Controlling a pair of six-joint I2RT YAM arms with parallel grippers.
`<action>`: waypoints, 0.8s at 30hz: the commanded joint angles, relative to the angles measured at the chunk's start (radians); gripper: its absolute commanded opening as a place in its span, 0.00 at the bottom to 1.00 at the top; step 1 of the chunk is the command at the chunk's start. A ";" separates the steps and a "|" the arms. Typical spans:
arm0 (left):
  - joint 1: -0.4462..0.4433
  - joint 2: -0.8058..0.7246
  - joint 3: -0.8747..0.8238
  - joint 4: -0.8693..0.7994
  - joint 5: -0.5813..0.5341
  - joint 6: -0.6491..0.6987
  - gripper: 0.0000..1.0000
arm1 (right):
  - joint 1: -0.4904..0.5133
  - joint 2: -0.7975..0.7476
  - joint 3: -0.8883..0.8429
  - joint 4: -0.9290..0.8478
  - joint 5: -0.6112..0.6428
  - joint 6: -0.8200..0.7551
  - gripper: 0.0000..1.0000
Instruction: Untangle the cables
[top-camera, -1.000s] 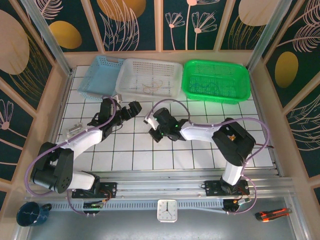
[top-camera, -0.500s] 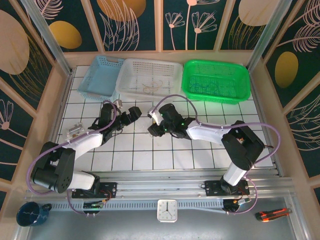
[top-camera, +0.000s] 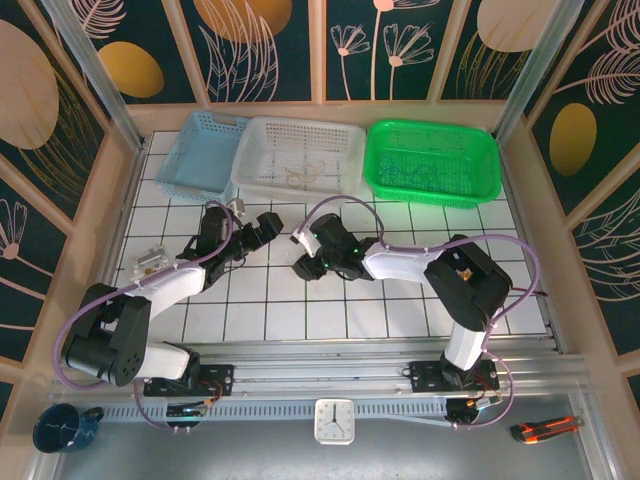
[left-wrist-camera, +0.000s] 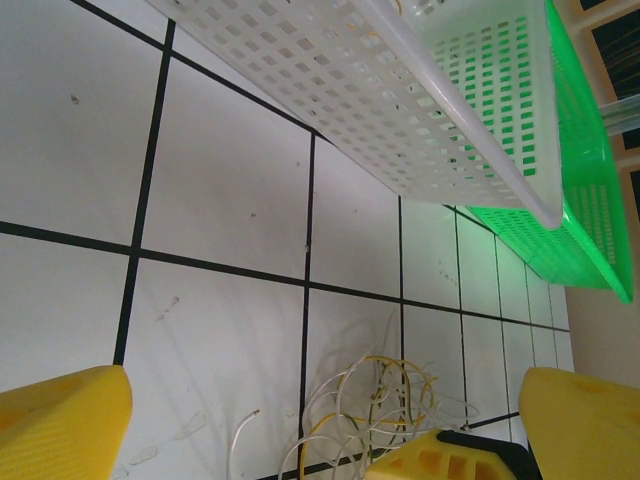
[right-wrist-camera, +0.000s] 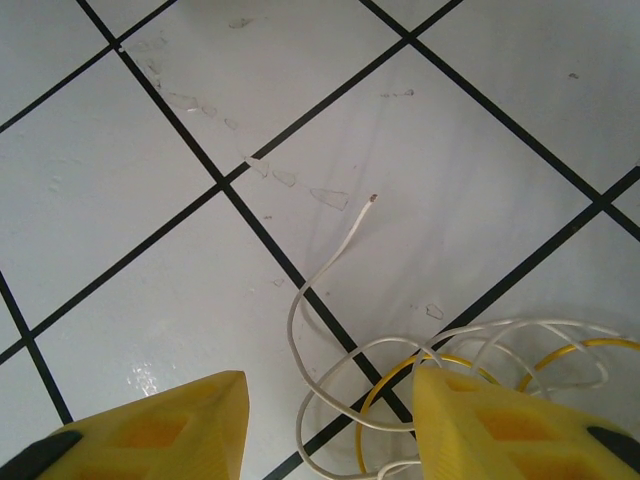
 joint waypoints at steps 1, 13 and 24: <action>0.006 -0.011 -0.010 0.034 0.021 -0.016 0.99 | 0.006 -0.035 0.016 0.002 -0.009 0.022 0.47; 0.007 -0.004 0.005 0.038 0.039 -0.016 0.99 | 0.011 -0.135 -0.049 -0.064 0.078 -0.073 0.48; 0.007 0.003 0.015 0.042 0.047 -0.020 0.99 | 0.081 -0.027 -0.038 -0.035 0.172 -0.085 0.48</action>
